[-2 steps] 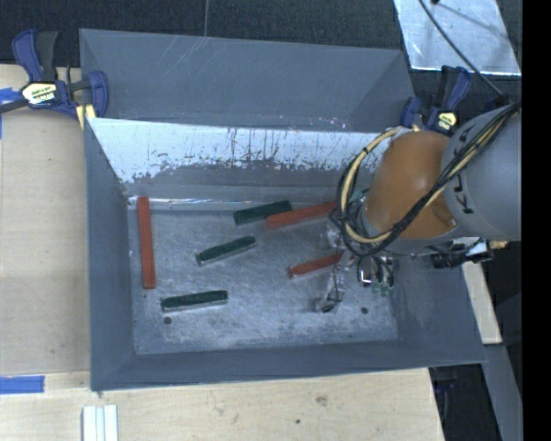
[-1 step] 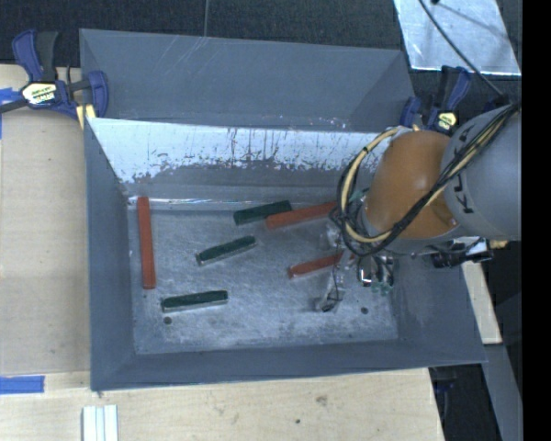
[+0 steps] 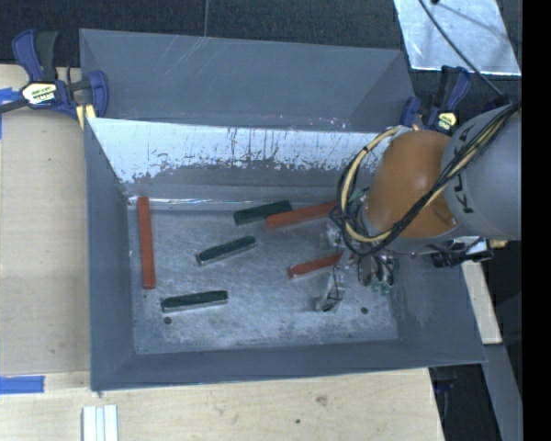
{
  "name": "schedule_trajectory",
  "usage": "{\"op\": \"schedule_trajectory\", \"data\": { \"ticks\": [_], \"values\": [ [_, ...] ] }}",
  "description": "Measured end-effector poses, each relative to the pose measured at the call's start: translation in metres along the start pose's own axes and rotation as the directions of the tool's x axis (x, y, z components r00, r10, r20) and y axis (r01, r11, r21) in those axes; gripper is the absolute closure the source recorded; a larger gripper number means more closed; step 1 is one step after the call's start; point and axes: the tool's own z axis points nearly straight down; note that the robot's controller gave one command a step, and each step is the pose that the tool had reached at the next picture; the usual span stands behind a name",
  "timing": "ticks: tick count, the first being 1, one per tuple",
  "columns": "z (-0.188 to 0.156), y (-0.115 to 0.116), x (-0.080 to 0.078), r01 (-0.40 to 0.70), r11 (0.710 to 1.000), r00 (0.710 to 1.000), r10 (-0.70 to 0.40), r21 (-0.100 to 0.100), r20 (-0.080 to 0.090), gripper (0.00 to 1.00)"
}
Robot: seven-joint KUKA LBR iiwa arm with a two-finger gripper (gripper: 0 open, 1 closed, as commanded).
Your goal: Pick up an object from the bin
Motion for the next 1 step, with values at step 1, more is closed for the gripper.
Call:
{"op": "schedule_trajectory", "data": {
  "ticks": [1],
  "values": [
    [-0.0003,0.0,-0.0008,0.0,1.0,1.0,0.0,0.0,0.002,0.0]
  ]
}}
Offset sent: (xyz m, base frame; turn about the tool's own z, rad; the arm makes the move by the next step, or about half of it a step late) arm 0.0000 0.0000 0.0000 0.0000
